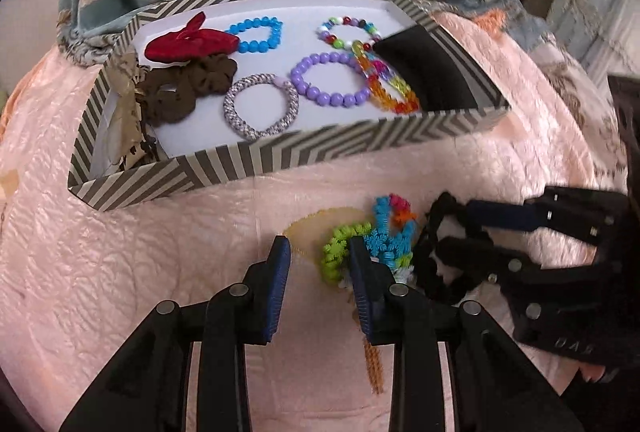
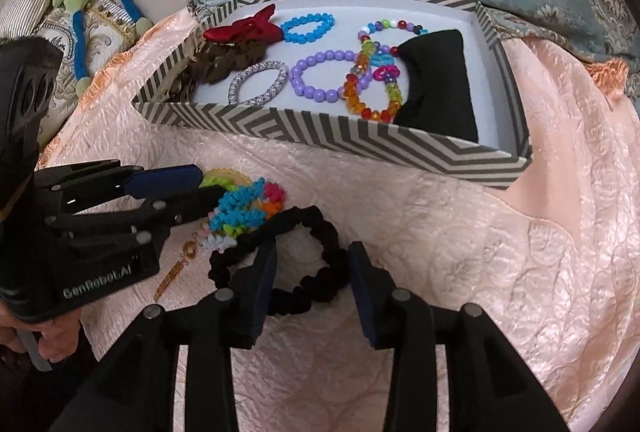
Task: Organize jewelry
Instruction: 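Grasp the green-blue beaded hair tie with left tool while right tool grasps a black scrunchie, then lift the beaded hair tie with left tool while right tool lifts the black scrunchie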
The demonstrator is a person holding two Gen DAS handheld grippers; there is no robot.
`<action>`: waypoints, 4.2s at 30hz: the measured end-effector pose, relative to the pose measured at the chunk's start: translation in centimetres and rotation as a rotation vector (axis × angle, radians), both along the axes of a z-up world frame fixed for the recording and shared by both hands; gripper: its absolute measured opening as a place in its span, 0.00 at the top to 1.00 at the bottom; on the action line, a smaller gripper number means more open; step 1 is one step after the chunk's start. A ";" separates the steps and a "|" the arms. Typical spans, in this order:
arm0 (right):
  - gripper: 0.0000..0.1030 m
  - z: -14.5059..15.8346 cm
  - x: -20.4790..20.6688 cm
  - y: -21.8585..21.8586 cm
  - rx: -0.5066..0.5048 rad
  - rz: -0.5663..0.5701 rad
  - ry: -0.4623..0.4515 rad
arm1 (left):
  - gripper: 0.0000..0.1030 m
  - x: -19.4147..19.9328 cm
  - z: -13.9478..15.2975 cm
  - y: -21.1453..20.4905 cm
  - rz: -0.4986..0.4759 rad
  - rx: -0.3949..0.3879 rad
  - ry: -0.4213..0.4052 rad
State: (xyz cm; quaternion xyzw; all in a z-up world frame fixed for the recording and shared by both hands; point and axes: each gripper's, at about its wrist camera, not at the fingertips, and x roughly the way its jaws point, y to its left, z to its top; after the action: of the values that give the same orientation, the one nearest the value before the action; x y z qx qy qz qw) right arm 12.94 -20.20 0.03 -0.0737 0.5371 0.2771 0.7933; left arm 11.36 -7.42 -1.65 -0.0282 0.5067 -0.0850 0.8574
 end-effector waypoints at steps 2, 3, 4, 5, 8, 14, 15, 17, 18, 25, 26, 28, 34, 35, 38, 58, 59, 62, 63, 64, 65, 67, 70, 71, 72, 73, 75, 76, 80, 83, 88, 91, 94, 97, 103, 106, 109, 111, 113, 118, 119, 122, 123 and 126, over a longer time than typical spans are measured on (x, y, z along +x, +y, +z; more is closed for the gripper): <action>0.63 0.0 -0.1 0.1 -0.010 0.012 -0.004 | 0.87 -0.1 -0.2 -0.1 -0.015 0.015 0.003; 0.63 0.0 -0.1 0.1 -0.014 0.018 -0.008 | 0.87 -0.2 -0.3 -0.1 -0.021 0.023 0.002; 0.63 0.0 -0.2 0.2 -0.024 0.028 -0.014 | 0.89 -0.2 -0.3 -0.2 -0.026 0.032 -0.001; 0.63 0.0 -0.3 0.4 -0.038 0.041 -0.024 | 0.93 -0.3 -0.3 -0.4 -0.034 0.043 -0.004; 0.65 0.0 -0.7 0.9 -0.080 0.072 -0.057 | 1.00 -0.4 -0.1 -0.5 -0.042 0.031 -0.005; 0.94 0.5 -0.3 -0.4 -0.074 0.028 -0.066 | 1.00 -0.9 1.0 0.5 -0.014 -0.019 -0.034; 0.94 0.7 -0.3 -0.7 -0.077 0.018 -0.076 | 1.00 -1.1 1.4 0.7 -0.003 -0.032 -0.045; 0.94 1.4 -0.5 -1.2 -0.057 0.000 -0.093 | 1.00 -1.6 2.4 1.6 0.035 -0.073 -0.077; 0.94 1.7 -0.7 -1.4 -0.043 -0.007 -0.100 | 1.00 -1.7 2.7 1.9 0.048 -0.087 -0.087; 0.94 3.9 -2.4 -2.6 0.101 -0.043 -0.121 | 1.00 -2.7 4.8 3.8 0.123 -0.139 -0.161; 0.94 4.1 -2.5 -2.6 0.120 -0.045 -0.123 | 1.00 -2.7 4.9 3.9 0.128 -0.138 -0.167; 0.94 4.6 -2.6 -2.7 0.150 -0.052 -0.131 | 1.00 -2.6 5.0 3.9 0.134 -0.133 -0.174; 0.93 5.2 -2.1 -3.5 0.207 -0.108 -0.134 | 1.00 -2.4 4.8 3.3 0.126 -0.094 -0.177; 0.93 5.1 -2.1 -3.5 0.203 -0.109 -0.135 | 1.00 -2.4 4.8 3.3 0.125 -0.092 -0.177; 0.93 5.1 -2.1 -3.1 0.197 -0.107 -0.133 | 1.00 -2.3 4.9 3.4 0.130 -0.100 -0.176; 0.93 5.0 -2.3 -2.9 0.172 -0.104 -0.138 | 1.00 -2.3 5.7 5.8 0.183 -0.179 -0.183; 0.93 5.0 -2.3 -3.0 0.174 -0.106 -0.139 | 1.00 -2.3 5.6 5.5 0.182 -0.159 -0.183; 0.93 5.0 -2.3 -2.9 0.173 -0.103 -0.139 | 1.00 -2.3 5.4 4.9 0.181 -0.092 -0.183; 0.93 5.0 -2.3 -2.8 0.169 -0.101 -0.140 | 1.00 -2.3 5.3 4.7 0.183 -0.071 -0.184; 0.93 5.0 -2.3 -2.8 0.164 -0.099 -0.142 | 1.00 -2.3 5.3 4.6 0.185 -0.049 -0.187; 0.93 5.0 -2.4 -2.7 0.159 -0.097 -0.145 | 1.00 -2.3 5.2 4.5 0.184 -0.041 -0.188; 0.93 4.9 -2.4 -2.7 0.157 -0.100 -0.145 | 1.00 -2.4 5.2 4.5 0.182 -0.037 -0.189; 0.93 4.9 -2.4 -2.7 0.153 -0.102 -0.144 | 1.00 -2.4 5.2 4.3 0.180 -0.025 -0.191; 0.93 4.8 -2.4 -2.7 0.152 -0.102 -0.143 | 1.00 -2.4 5.2 4.3 0.180 -0.022 -0.191; 0.93 4.8 -2.4 -2.6 0.151 -0.102 -0.143 | 1.00 -2.4 5.2 4.3 0.179 -0.019 -0.191; 0.93 4.8 -2.4 -2.6 0.149 -0.100 -0.144 | 1.00 -2.4 5.2 4.3 0.179 -0.016 -0.190; 0.93 4.9 -2.4 -2.5 0.140 -0.100 -0.149 | 1.00 -2.4 5.2 4.3 0.179 -0.012 -0.191; 0.93 4.9 -2.4 -2.5 0.141 -0.100 -0.149 | 1.00 -2.4 5.2 4.3 0.179 -0.012 -0.191; 0.93 4.9 -2.5 -2.5 0.142 -0.102 -0.152 | 1.00 -2.4 5.2 4.2 0.180 -0.010 -0.189; 0.93 4.9 -2.5 -2.5 0.141 -0.100 -0.152 | 1.00 -2.4 5.2 4.2 0.180 -0.007 -0.188; 0.93 5.0 -2.5 -2.5 0.140 -0.096 -0.153 | 1.00 -2.4 5.1 4.2 0.179 -0.004 -0.186; 0.93 5.0 -2.5 -2.5 0.144 -0.099 -0.155 | 1.00 -2.4 5.1 4.2 0.179 -0.004 -0.187; 0.93 5.1 -2.5 -2.5 0.144 -0.102 -0.158 | 1.00 -2.4 5.0 4.2 0.179 -0.004 -0.188; 0.93 5.2 -2.5 -2.6 0.145 -0.105 -0.162 | 1.00 -2.4 5.1 4.2 0.179 -0.004 -0.188; 0.93 5.7 -2.4 -2.6 0.158 -0.112 -0.167 | 1.00 -2.8 6.3 3.9 0.167 -0.022 -0.207; 0.93 6.3 -2.2 -2.7 0.167 -0.117 -0.178 | 1.00 -3.3 7.9 3.6 0.153 -0.039 -0.233; 0.93 7.5 -1.5 -2.5 0.171 -0.109 -0.204 | 1.00 -3.5 9.9 3.3 0.142 -0.064 -0.249; 0.93 8.6 -0.8 -2.5 0.184 -0.115 -0.229 | 1.00 -3.4 11.3 3.0 0.135 -0.070 -0.270; 0.93 9.8 0.4 -2.4 0.196 -0.127 -0.250 | 1.00 -3.0 12.7 2.8 0.129 -0.074 -0.285; 0.93 11.0 4.4 -1.6 0.186 -0.162 -0.259 | 1.00 -0.3 15.4 2.8 0.137 -0.068 -0.317; 0.93 10.9 5.5 -1.4 0.177 -0.176 -0.259 | 1.00 0.3 15.7 2.8 0.139 -0.071 -0.318; 0.93 10.4 8.5 -1.1 0.176 -0.199 -0.246 | 1.00 2.8 15.9 2.5 0.141 -0.078 -0.316; 0.93 10.0 9.3 -0.9 0.176 -0.205 -0.241 | 1.00 4.0 15.7 2.3 0.142 -0.086 -0.310; 0.93 8.8 12.0 -0.7 0.173 -0.223 -0.224 | 1.00 7.2 14.8 1.8 0.148 -0.111 -0.298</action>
State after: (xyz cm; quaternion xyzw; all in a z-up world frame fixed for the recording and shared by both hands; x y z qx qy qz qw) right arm 24.97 -20.88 8.81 0.0243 0.4243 0.2227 0.8774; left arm 18.56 -5.61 13.11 -0.0999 0.3651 -0.0530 0.9241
